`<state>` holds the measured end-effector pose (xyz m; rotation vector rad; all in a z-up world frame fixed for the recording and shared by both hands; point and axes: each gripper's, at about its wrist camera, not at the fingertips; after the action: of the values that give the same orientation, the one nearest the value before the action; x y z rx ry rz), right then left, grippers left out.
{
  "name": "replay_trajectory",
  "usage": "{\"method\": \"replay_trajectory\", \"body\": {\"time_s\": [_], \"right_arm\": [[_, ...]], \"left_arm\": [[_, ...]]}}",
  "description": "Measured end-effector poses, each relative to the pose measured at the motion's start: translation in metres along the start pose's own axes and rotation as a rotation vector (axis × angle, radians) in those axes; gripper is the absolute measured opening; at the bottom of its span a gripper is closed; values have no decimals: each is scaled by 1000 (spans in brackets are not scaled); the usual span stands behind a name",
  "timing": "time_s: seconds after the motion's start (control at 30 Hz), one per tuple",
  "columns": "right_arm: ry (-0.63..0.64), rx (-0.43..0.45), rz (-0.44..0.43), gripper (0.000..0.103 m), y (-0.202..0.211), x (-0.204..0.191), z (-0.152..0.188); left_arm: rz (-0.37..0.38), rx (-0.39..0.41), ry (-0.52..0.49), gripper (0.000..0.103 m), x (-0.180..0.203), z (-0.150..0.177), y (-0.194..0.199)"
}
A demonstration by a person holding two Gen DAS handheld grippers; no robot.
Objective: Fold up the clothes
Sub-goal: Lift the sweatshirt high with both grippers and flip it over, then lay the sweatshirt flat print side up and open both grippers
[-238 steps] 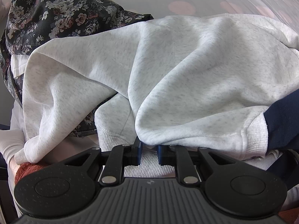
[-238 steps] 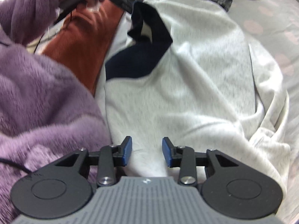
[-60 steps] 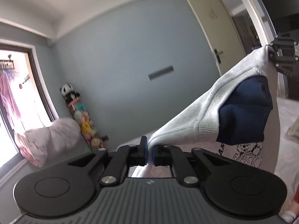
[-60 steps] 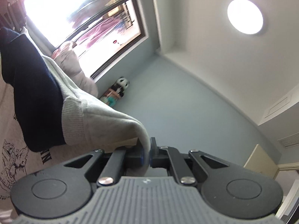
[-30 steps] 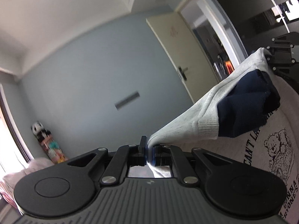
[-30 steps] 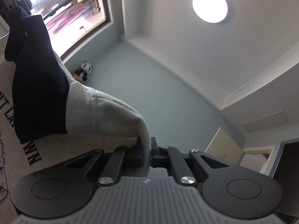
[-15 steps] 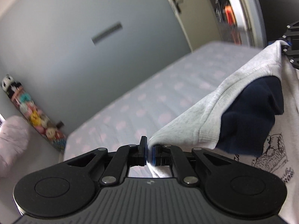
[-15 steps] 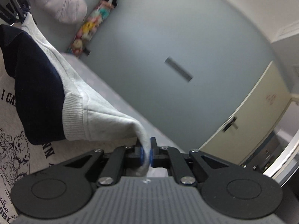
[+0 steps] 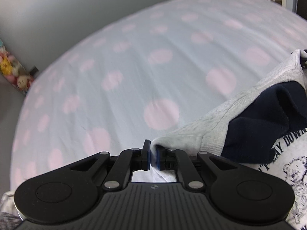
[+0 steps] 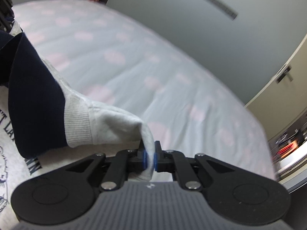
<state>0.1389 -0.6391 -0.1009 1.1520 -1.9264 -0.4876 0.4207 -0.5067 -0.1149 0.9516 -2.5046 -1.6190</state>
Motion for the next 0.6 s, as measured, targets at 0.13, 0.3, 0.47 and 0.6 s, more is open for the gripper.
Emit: {"method": "replay_trajectory", "body": {"time_s": [0.13,0.3,0.47,0.6], "right_arm": [[-25,-78,-53,8,-59,-18,-5],[-64,-84,-79,10,-71,-24,6],[-184,-141,-122,29,-60,0,1],[-325,-146,-148,59,-36,24,7]], "left_arm": [[19,-36,32,7,4,14,-48],[18,-15,66,10,2,28,-57],[-26,-41,94,37,-6,30,-41],[13,-41,144,53,-20,43,-6]]}}
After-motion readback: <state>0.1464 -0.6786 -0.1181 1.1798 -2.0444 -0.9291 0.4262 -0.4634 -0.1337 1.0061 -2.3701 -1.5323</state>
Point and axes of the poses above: each gripper's, at about its wrist camera, not at the fingertips, and y roughly against the way its jaws point, x to its right, z to its underside, and after that the axes turned 1 degree about -x, right-handed
